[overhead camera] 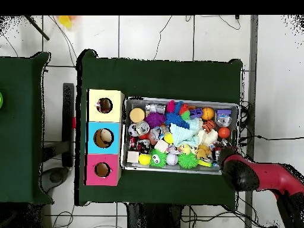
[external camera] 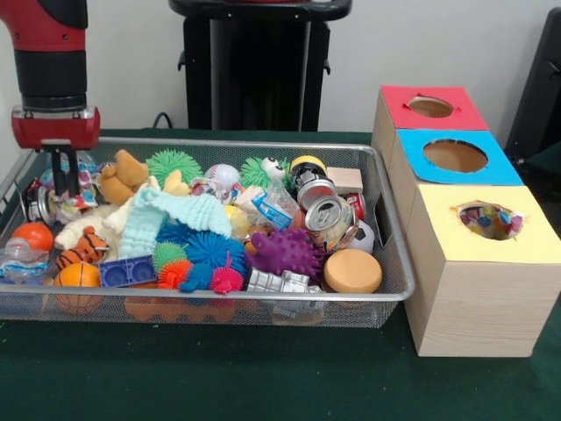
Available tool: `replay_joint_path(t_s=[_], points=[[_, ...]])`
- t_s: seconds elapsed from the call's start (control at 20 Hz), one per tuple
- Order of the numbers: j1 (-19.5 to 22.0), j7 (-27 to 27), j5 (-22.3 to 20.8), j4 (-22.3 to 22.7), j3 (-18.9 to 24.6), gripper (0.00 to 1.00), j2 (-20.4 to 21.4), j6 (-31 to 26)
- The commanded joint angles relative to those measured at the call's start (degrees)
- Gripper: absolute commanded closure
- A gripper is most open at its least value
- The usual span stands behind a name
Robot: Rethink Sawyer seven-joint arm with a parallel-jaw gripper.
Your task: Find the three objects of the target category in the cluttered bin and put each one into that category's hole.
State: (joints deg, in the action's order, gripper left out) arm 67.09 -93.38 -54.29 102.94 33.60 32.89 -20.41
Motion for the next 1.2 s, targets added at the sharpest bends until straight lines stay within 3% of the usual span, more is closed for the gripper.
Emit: replay_joint_path(t_s=[0.05,0.3,0.65,1.0,1.2], points=[[0.96,0.69,10.73,8.10,4.18,1.00,12.76,-7.57],[-0.11,2.11,22.05,10.87,7.83,1.00,18.97,-14.59],[-4.82,-0.36,32.17,9.20,8.34,1.00,23.80,-19.93],[-12.56,-4.85,40.49,5.71,5.76,1.00,30.06,-26.78],[-17.53,-8.29,43.83,2.41,3.29,1.00,31.53,-30.93]])
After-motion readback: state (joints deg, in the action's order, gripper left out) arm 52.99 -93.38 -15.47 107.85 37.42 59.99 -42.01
